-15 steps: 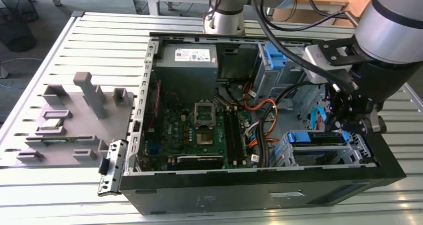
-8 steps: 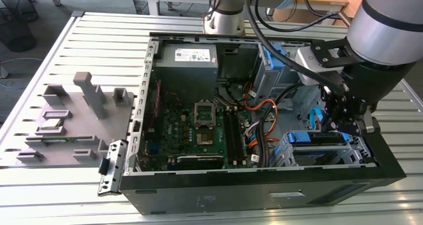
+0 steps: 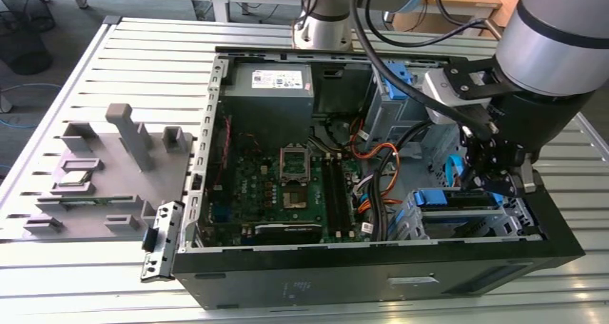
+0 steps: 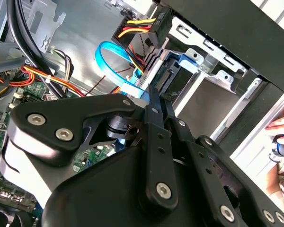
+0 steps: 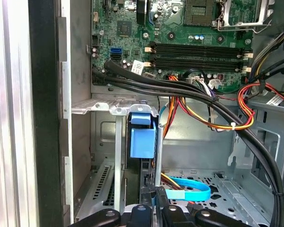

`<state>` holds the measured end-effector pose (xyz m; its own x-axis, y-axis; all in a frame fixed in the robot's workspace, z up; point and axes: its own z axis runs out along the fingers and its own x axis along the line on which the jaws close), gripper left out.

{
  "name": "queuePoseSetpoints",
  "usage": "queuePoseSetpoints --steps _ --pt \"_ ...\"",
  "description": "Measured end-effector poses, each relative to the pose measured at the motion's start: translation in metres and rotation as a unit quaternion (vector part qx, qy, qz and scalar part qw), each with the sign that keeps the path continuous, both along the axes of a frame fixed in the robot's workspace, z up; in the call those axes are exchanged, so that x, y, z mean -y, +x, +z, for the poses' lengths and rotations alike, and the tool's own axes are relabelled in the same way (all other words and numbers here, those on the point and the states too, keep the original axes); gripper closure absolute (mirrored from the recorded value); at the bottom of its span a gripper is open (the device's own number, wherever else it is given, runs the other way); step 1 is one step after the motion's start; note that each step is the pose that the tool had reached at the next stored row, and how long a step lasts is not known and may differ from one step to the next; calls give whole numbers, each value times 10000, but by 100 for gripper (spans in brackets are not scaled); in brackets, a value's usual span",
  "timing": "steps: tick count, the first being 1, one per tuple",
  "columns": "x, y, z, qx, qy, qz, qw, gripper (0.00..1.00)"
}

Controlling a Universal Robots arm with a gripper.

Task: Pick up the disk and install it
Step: 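Insert the first disk wire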

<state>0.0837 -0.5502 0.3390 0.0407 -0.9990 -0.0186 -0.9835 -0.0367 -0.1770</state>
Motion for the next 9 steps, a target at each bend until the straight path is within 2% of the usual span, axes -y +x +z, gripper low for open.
queuePoseSetpoints --steps 9 --pt "1 -10 -6 1 4 -3 10000 84"
